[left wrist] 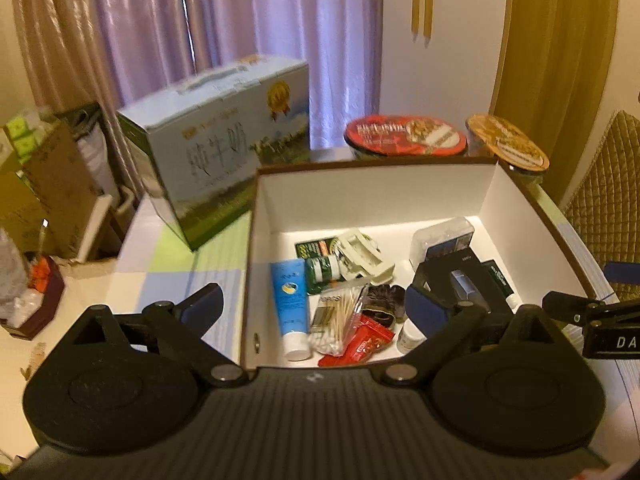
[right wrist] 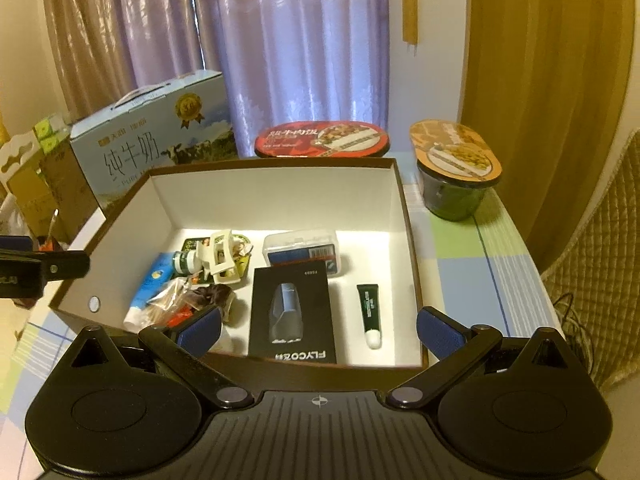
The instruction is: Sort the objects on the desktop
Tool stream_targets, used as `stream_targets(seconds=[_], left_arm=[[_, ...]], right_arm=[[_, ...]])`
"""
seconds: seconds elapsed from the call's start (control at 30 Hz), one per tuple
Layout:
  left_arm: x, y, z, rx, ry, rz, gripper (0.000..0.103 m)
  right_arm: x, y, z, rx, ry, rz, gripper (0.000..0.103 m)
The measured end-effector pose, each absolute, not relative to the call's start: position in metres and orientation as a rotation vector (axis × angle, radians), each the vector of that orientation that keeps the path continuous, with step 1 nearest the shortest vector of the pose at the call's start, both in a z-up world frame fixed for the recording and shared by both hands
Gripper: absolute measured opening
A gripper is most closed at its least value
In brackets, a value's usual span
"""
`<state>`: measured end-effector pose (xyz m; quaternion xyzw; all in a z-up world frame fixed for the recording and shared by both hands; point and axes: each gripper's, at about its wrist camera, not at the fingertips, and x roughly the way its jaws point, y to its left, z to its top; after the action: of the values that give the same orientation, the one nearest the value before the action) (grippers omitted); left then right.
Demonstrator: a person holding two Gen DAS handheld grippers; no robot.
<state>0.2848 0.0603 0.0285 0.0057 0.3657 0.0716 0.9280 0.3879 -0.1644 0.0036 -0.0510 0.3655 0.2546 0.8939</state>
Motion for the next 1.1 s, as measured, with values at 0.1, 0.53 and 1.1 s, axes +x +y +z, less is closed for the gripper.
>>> stream_targets(seconds=[0.1,0.53,1.1], left_arm=[[0.267,0.055,0.038,0.038,0.714,0.166,0.096],[0.210,0.025,0.048,0.046,0.717,0.185,0.098],[0.154,-0.004,0.050,0.029,0.745,0.219,0.099]], right_arm=[[0.377,-0.170,0.009,-0.097,0.740,0.529,0.101],[0.329,-0.188,0.020,-0.100,0.722,0.559,0.101],[0.287,-0.218,0.033,-0.069,0.741,0.584,0.101]])
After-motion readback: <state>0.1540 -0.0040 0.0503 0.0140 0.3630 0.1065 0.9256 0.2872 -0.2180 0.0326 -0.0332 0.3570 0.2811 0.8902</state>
